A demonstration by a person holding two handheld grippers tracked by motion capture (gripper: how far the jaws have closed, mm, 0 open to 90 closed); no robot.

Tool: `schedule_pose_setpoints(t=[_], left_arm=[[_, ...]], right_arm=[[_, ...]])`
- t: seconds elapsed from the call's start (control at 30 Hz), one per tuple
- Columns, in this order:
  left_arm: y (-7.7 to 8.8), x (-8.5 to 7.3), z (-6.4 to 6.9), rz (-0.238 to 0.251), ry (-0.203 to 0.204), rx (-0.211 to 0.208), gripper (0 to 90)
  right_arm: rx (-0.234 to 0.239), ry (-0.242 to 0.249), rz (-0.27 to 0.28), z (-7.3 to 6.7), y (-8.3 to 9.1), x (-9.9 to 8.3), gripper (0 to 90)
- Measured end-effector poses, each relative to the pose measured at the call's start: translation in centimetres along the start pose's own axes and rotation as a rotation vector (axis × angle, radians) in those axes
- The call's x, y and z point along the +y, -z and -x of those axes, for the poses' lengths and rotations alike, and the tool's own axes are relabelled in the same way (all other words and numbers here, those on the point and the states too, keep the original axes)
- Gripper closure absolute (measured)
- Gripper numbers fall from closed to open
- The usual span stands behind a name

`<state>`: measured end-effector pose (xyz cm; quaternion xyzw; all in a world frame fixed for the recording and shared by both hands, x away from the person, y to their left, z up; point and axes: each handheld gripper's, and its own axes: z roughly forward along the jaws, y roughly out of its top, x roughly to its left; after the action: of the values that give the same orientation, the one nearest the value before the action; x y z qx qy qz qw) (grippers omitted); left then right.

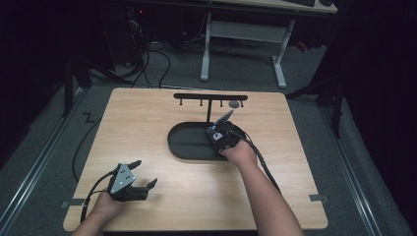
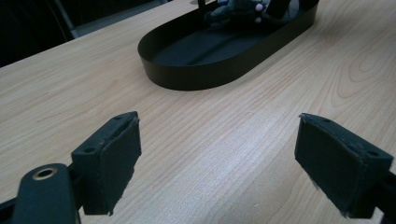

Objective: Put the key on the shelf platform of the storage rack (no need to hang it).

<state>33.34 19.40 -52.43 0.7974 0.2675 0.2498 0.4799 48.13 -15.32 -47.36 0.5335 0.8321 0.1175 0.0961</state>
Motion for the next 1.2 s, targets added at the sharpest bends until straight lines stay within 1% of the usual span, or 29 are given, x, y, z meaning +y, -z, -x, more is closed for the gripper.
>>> schedule_pose_setpoints(t=[0.1,0.13,0.2,0.23,0.27,0.3,0.33,0.37,0.4,0.43,0.47,0.5,0.53,0.67,0.83,0.93,1.0,1.07,1.17,1.2], left_arm=[[0.0,0.0,0.0,0.0,0.0,0.001,15.4],[0.0,0.0,0.0,-0.002,-0.002,0.001,15.4],[0.0,0.0,0.0,-0.001,-0.002,0.001,15.4],[0.0,0.0,0.0,-0.001,-0.002,0.001,15.4],[0.0,0.0,0.1,0.0,-0.003,0.001,15.4],[0.0,0.0,0.1,0.0,-0.003,0.001,15.4],[0.0,0.0,0.1,0.001,-0.003,0.001,15.4],[0.0,0.0,0.1,0.0,-0.002,0.002,15.4],[0.0,0.0,0.1,0.0,-0.002,0.002,15.4],[0.0,0.0,0.1,0.0,-0.002,0.002,15.4],[0.0,0.0,0.1,0.0,-0.004,0.002,15.4],[0.0,0.0,0.1,0.0,-0.004,0.002,15.4],[0.0,0.0,0.1,-0.002,-0.005,0.001,15.4],[-0.1,0.0,0.1,-0.004,-0.007,0.0,15.4],[-0.1,0.0,0.1,-0.005,-0.006,0.0,15.4],[-0.1,0.0,0.1,-0.004,-0.008,0.001,15.4],[-0.1,0.0,0.1,-0.006,-0.008,-0.001,15.4],[-0.1,0.0,0.1,-0.003,-0.006,0.0,15.4],[-0.1,0.0,0.0,-0.005,-0.004,0.001,15.4],[-0.1,0.0,0.0,-0.004,-0.005,0.0,15.4]], right_arm=[[-0.001,0.0,-0.003,0.0,0.0,0.0,43.8],[-0.003,0.001,-0.003,0.0,-0.2,0.1,41.3],[-0.001,-0.004,-0.014,0.0,-0.6,0.2,33.7],[-0.001,-0.004,-0.014,0.0,-0.6,0.2,33.7],[-0.008,-0.021,-0.011,-0.1,-0.6,0.3,29.3],[-0.01,-0.021,-0.005,-0.2,-0.6,0.4,26.5],[-0.008,-0.011,0.001,-0.3,-0.5,0.4,25.3],[-0.008,-0.016,0.001,-0.5,-0.3,0.4,24.3],[-0.005,-0.004,0.006,-0.6,-0.2,0.4,23.2],[-0.005,-0.004,0.006,-0.6,-0.2,0.4,23.2],[-0.001,-0.019,0.008,-0.8,0.2,0.3,22.7],[0.003,-0.007,0.018,-0.7,0.3,0.3,22.8],[0.003,-0.007,0.018,-0.7,0.3,0.3,22.8],[0.011,-0.023,0.038,-0.4,1.2,0.4,22.4],[0.017,-0.023,0.055,-0.3,1.8,0.3,21.2],[0.023,-0.016,0.062,-0.3,2.1,0.2,20.7],[0.026,0.007,0.067,-0.3,2.2,0.1,19.1],[0.024,0.01,0.067,-0.4,2.3,0.1,19.1],[0.023,0.02,0.059,-0.4,2.4,0.0,16.7],[0.019,0.032,0.052,-0.4,2.4,-0.1,15.6]])
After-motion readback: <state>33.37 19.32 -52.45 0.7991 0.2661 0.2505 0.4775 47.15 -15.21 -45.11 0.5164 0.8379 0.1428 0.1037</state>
